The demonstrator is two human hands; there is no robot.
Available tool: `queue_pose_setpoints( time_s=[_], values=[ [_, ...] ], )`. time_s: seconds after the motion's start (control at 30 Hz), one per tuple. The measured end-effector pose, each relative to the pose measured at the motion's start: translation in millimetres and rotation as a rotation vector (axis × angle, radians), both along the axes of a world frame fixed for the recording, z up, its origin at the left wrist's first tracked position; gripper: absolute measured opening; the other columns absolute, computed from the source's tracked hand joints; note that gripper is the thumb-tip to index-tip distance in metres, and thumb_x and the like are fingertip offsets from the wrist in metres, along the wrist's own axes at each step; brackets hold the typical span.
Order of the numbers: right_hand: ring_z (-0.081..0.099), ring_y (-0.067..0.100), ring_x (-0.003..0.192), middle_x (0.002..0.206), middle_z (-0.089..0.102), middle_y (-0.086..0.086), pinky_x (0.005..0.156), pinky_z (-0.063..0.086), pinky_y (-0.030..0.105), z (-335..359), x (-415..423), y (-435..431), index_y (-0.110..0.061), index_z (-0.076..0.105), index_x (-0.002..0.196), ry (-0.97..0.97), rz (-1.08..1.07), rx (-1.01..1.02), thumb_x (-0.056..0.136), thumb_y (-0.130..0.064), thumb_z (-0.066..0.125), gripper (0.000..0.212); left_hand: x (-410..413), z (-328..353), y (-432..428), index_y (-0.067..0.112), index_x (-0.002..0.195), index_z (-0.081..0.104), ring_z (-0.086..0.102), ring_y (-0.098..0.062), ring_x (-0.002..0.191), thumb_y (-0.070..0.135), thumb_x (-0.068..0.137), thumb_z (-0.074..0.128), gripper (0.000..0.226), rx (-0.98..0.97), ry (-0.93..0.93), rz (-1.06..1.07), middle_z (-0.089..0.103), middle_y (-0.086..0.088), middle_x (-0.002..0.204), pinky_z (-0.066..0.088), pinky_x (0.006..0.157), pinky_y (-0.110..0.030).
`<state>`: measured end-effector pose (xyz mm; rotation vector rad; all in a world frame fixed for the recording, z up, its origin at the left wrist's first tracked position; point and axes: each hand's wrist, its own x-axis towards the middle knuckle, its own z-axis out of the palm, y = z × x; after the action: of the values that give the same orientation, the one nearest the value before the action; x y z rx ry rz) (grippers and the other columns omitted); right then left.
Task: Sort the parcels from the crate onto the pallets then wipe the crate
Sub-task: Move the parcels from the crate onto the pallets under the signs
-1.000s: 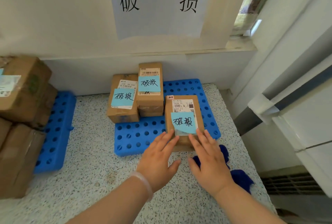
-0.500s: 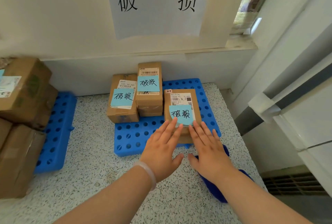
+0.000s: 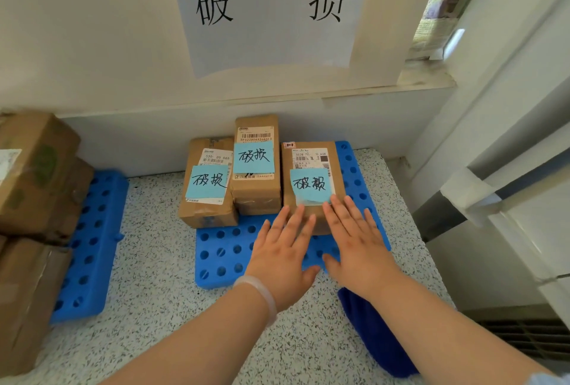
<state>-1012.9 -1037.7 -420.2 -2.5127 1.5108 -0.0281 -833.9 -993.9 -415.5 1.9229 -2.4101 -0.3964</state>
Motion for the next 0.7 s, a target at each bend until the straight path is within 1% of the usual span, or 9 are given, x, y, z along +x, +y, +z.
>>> queue_pose_setpoints(
  time_s=[0.07, 0.13, 0.17, 0.23, 0.33, 0.53, 0.6, 0.7],
  values=[
    [-0.032, 0.006, 0.143, 0.159, -0.025, -0.011, 0.117, -0.020, 0.037, 1.9, 1.3, -7.3, -0.029, -0.016, 0.152, -0.009, 0.001, 0.000, 0.091, -0.049, 0.053, 0.094, 0.8, -4.3, -6.2, 0.031, 0.154, -0.013, -0.026, -0.016, 0.147, 0.067, 0.080, 0.007, 0.084, -0.017, 0.028, 0.022, -0.027, 0.008, 0.158, -0.012, 0.119, -0.039],
    [-0.029, 0.007, 0.145, 0.161, -0.021, -0.011, 0.119, -0.016, 0.038, 0.3, 1.7, -12.7, -0.028, -0.012, 0.154, -0.019, 0.003, -0.006, 0.089, -0.054, 0.051, 0.094, 1.2, -8.1, -11.7, 0.031, 0.154, -0.009, -0.019, -0.017, 0.149, 0.068, 0.085, 0.013, 0.081, -0.048, 0.089, 0.048, -0.016, 0.006, 0.162, -0.009, 0.119, -0.039],
    [-0.027, 0.008, 0.146, 0.161, -0.021, -0.011, 0.120, -0.015, 0.039, -1.7, 1.4, -15.2, -0.028, -0.010, 0.154, -0.024, 0.005, -0.002, 0.087, -0.057, 0.048, 0.094, 1.1, -9.1, -13.9, 0.032, 0.153, -0.009, -0.018, -0.016, 0.149, 0.068, 0.086, 0.015, 0.080, -0.057, 0.119, 0.059, -0.013, 0.006, 0.163, -0.007, 0.120, -0.039],
    [-0.026, 0.009, 0.146, 0.161, -0.022, -0.011, 0.120, -0.015, 0.038, -3.6, 1.3, -20.5, -0.027, -0.010, 0.155, -0.019, 0.017, -0.002, 0.084, -0.062, 0.041, 0.094, -0.1, -8.7, -17.5, 0.035, 0.150, -0.015, -0.023, -0.013, 0.147, 0.070, 0.086, 0.012, 0.077, -0.049, 0.155, 0.082, -0.019, 0.010, 0.160, -0.008, 0.120, -0.037],
    [-0.033, 0.009, 0.144, 0.158, -0.030, -0.012, 0.119, -0.017, 0.040, -2.7, 3.1, -29.1, -0.028, -0.017, 0.153, 0.023, 0.029, 0.002, 0.081, -0.065, 0.033, 0.096, -2.7, -4.7, -23.4, 0.038, 0.145, -0.023, -0.030, -0.010, 0.144, 0.071, 0.082, 0.005, 0.076, -0.014, 0.169, 0.108, -0.028, 0.013, 0.157, -0.012, 0.118, -0.035],
    [-0.038, 0.011, 0.141, 0.155, -0.037, -0.010, 0.119, -0.017, 0.046, 4.8, 3.3, -38.8, -0.029, -0.029, 0.148, 0.094, 0.027, 0.013, 0.070, -0.072, 0.009, 0.097, -6.6, 2.7, -28.9, 0.036, 0.152, -0.015, -0.029, -0.012, 0.144, 0.071, 0.076, -0.002, 0.085, 0.040, 0.161, 0.134, -0.026, 0.010, 0.159, -0.012, 0.119, -0.039],
    [-0.036, 0.010, 0.141, 0.156, -0.035, -0.010, 0.120, -0.015, 0.047, 9.1, 1.5, -35.6, -0.030, -0.030, 0.147, 0.087, 0.027, 0.009, 0.071, -0.074, 0.008, 0.096, -6.5, 7.2, -25.3, 0.036, 0.152, -0.016, -0.029, -0.011, 0.144, 0.071, 0.075, -0.004, 0.085, 0.050, 0.152, 0.134, -0.026, 0.010, 0.159, -0.012, 0.119, -0.040],
    [-0.034, 0.008, 0.143, 0.157, -0.032, -0.012, 0.120, -0.016, 0.043, 14.7, -2.3, -17.5, -0.032, -0.025, 0.149, 0.042, 0.016, -0.004, 0.076, -0.075, 0.016, 0.094, -4.1, 13.6, -14.4, 0.038, 0.151, -0.018, -0.028, -0.013, 0.145, 0.072, 0.075, -0.005, 0.084, 0.053, 0.099, 0.116, -0.027, 0.010, 0.159, -0.010, 0.121, -0.044]
  ],
)
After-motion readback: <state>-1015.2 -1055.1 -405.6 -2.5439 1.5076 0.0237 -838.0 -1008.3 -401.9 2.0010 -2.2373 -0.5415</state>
